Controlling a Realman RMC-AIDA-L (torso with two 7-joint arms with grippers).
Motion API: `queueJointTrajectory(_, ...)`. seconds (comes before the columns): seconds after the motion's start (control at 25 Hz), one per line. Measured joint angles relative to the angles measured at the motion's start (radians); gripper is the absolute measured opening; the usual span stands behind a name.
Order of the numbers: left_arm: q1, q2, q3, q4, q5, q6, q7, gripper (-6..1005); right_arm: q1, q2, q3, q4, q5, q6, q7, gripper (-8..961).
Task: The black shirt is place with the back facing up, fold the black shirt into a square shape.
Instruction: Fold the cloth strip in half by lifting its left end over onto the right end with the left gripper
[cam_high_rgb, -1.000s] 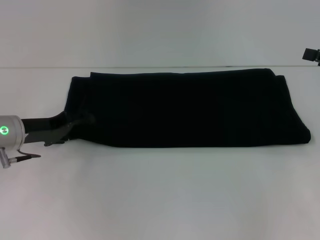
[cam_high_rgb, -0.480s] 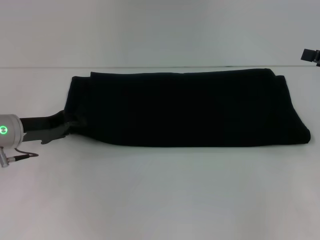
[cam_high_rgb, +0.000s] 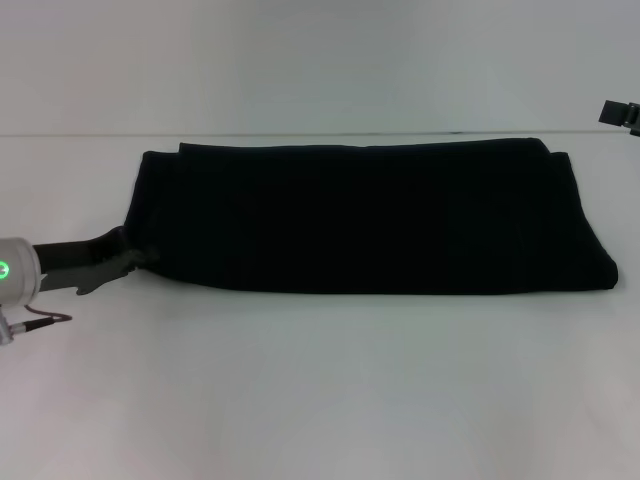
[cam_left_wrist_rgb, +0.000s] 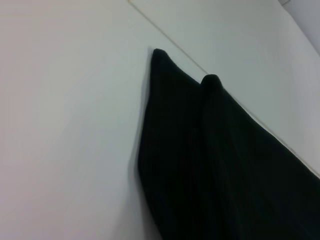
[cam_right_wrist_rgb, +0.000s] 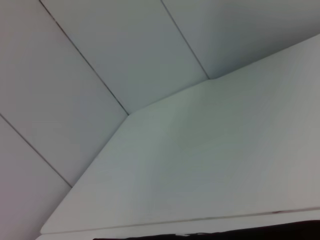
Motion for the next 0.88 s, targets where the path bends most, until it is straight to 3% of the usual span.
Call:
queueJointTrajectory(0.16, 0.042, -0.013, -0.002, 0.036, -0.044, 0.038, 0.023, 112, 0.0, 0.012, 0.0, 0.001, 0.002, 0.012, -0.001, 900)
queueJointTrajectory(0.4, 0.181, -0.027, -0.022, 0.152, -0.152, 0.1, 0.079, 55, 0.003, 0.038, -0.005, 0.002, 0.059, 0.017, -0.003, 900)
queueJointTrajectory(0.68, 0.262, 0.015, -0.194, 0.242, -0.15, 0.181, 0.125, 56, 0.04, 0.051, -0.006, 0.044, 0.079, 0.06, -0.012, 900)
queueJointTrajectory(0.88, 0.223, 0.037, -0.204, 0.253, -0.233, 0.354, 0.143, 56, 0.052, 0.058, -0.006, 0.069, 0.079, 0.093, -0.056, 899)
